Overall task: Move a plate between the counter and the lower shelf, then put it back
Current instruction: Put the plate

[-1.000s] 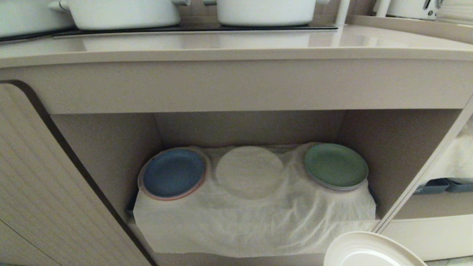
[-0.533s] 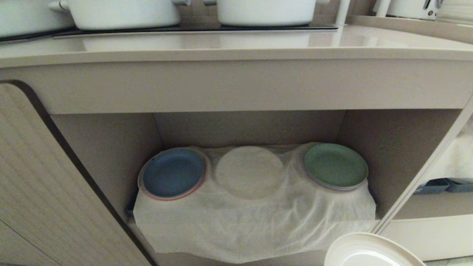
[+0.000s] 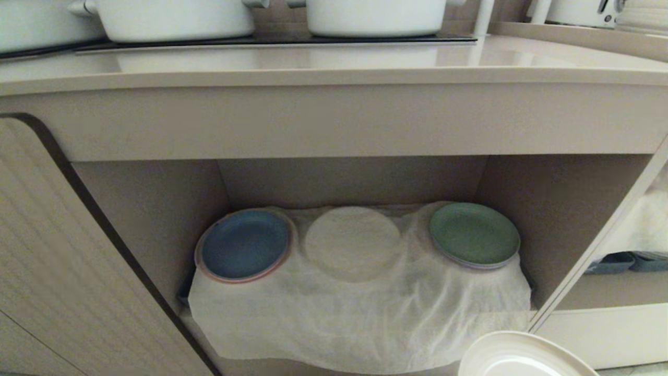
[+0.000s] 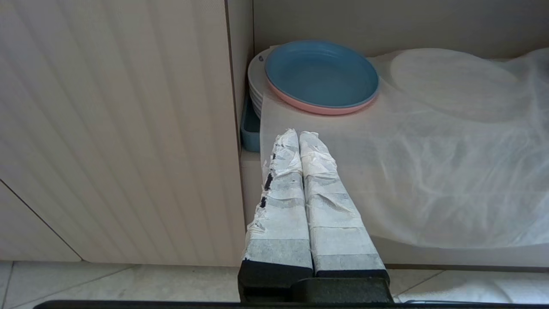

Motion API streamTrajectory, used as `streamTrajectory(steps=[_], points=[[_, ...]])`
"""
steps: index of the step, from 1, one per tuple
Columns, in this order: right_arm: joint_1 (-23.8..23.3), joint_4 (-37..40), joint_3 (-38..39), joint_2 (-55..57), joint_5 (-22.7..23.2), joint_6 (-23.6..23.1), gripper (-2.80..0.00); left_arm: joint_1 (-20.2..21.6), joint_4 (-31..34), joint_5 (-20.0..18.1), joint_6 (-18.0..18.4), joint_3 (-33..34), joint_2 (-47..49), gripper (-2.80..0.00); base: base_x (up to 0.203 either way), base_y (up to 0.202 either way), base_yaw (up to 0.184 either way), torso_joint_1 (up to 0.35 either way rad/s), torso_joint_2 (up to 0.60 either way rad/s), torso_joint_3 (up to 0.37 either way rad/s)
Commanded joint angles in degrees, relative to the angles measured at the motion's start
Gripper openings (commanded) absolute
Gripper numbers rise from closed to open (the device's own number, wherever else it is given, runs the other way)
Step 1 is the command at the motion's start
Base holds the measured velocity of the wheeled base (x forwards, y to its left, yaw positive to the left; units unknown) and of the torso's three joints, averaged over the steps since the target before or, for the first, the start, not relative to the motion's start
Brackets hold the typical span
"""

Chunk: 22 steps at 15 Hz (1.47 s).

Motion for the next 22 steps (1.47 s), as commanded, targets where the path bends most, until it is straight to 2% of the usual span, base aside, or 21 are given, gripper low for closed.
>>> streamTrajectory(steps=[1,5,9,22], points=[[0.0,0.2,0.0,0.1,-0.1,0.2,-2.8,0.0,0.0,0.0,-0.1,0.0,0.0,-2.8,0.0,0.0,0.0,0.0,0.0,0.0],[0.2,0.3,0.1,0.1,-0.1,0.2,-2.8,0.0,0.0,0.0,-0.1,0.0,0.0,-2.8,0.0,0.0,0.0,0.01,-0.04,-0.032],[0.3,0.3,0.1,0.1,-0.1,0.2,-2.8,0.0,0.0,0.0,-0.1,0.0,0.0,-2.8,0.0,0.0,0.0,0.065,-0.24,-0.267],[0.2,0.0,-0.1,0.2,-0.1,0.2,-2.8,0.0,0.0,0.0,-0.1,0.0,0.0,-2.8,0.0,0.0,0.0,0.192,-0.5,-0.286]])
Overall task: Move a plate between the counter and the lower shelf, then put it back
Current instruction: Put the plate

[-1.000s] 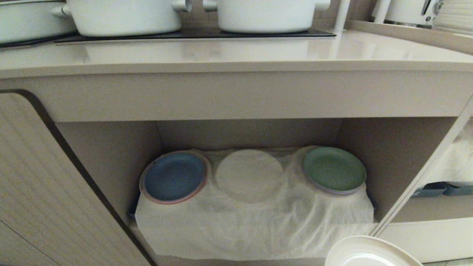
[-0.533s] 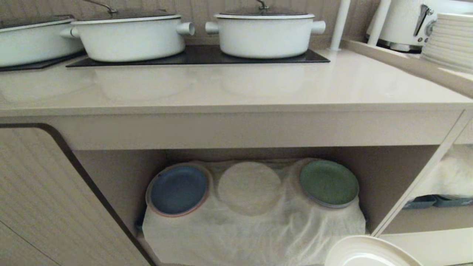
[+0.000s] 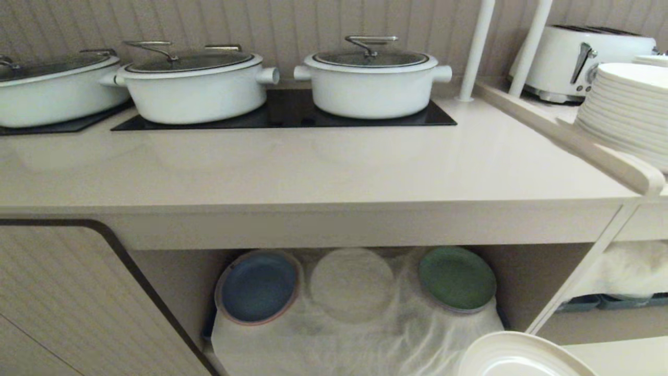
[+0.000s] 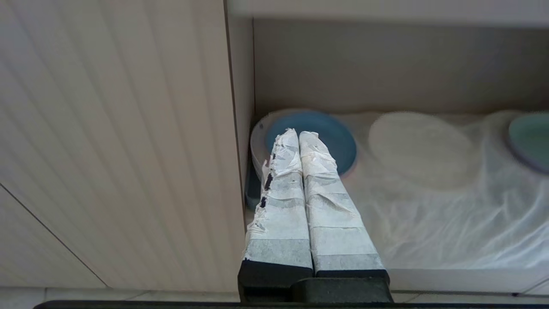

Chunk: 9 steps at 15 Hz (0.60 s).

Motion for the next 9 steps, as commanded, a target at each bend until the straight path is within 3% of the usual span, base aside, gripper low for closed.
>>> streamTrajectory(steps=[1,9], points=[[0.0,0.0,0.0,0.1,-0.1,0.2,-2.8,0.0,0.0,0.0,-0.1,0.0,0.0,-2.8,0.0,0.0,0.0,0.219,-0.51,-0.278],[0.0,-0.5,-0.7,0.1,-0.1,-0.3,-2.8,0.0,0.0,0.0,-0.1,0.0,0.0,-2.8,0.0,0.0,0.0,0.236,-0.53,-0.287]])
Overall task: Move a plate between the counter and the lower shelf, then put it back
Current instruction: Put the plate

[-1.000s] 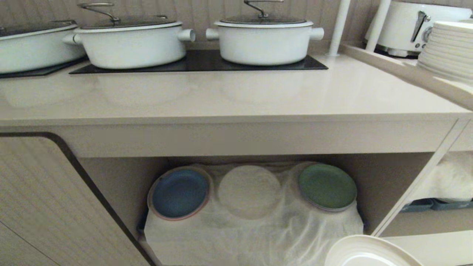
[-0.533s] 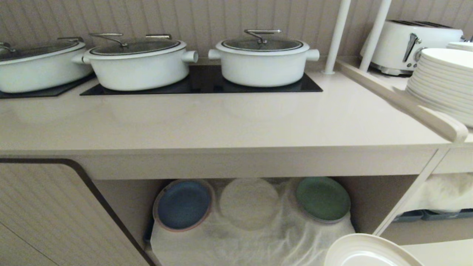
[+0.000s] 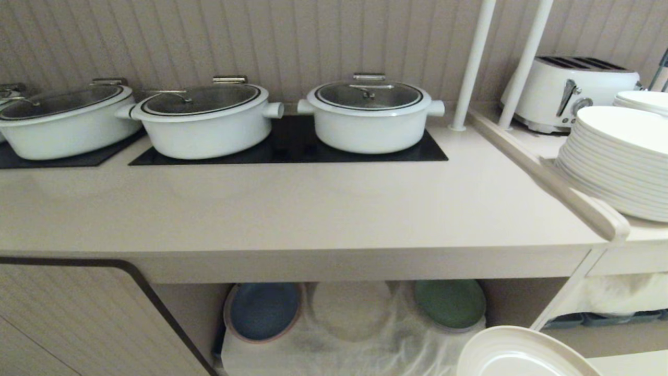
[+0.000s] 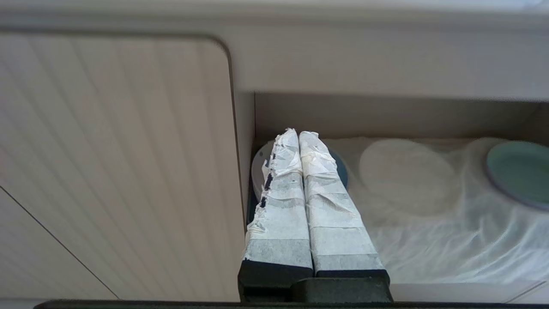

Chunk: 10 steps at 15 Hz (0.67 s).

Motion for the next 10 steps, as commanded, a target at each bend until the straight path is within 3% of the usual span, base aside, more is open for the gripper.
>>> streamTrajectory(steps=[1,10], points=[[0.0,-0.4,-0.1,0.1,-0.1,0.1,-2.8,0.0,0.0,0.0,0.0,0.0,0.0,-2.8,0.0,0.0,0.0,0.261,-0.57,-0.301],[0.0,-1.2,-0.3,0.1,-0.2,0.1,-2.8,0.0,0.0,0.0,0.0,0.0,0.0,-2.8,0.0,0.0,0.0,0.252,-0.53,-0.279]])
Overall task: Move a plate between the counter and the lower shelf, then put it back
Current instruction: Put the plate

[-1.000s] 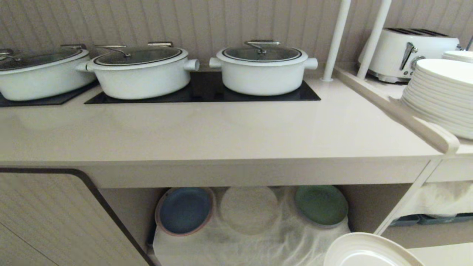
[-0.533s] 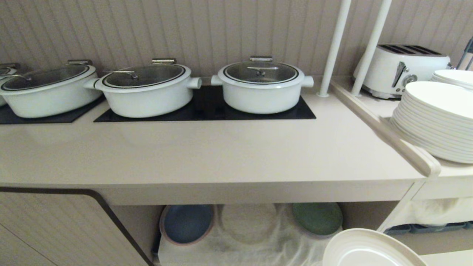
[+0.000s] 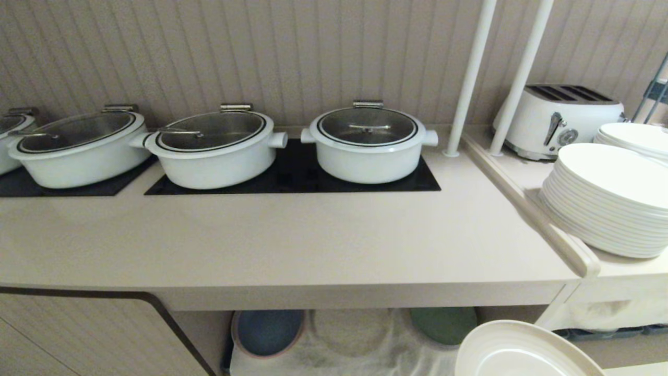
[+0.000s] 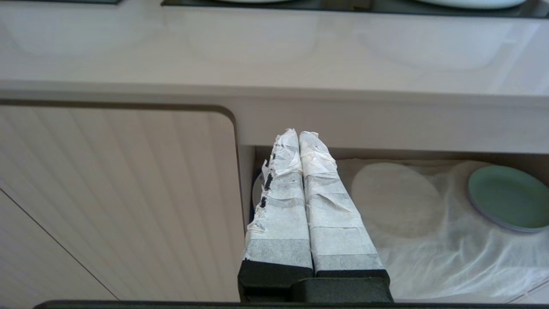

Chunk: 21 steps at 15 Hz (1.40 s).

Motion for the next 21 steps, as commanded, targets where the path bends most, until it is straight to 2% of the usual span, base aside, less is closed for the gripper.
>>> streamTrajectory(steps=[1,17,21], points=[[0.0,0.1,-0.3,0.0,-0.1,0.3,-2.8,0.0,0.0,0.0,-0.1,0.0,0.0,-2.8,0.0,0.0,0.0,0.187,-0.37,-0.197],[0.1,0.1,-0.4,0.0,-0.1,0.4,-2.8,0.0,0.0,0.0,-0.1,0.0,0.0,-2.8,0.0,0.0,0.0,0.161,-0.33,-0.169],[0.2,0.1,-0.2,0.0,-0.1,0.4,-2.8,0.0,0.0,0.0,-0.1,0.0,0.0,-2.8,0.0,0.0,0.0,0.039,-0.1,-0.04]])
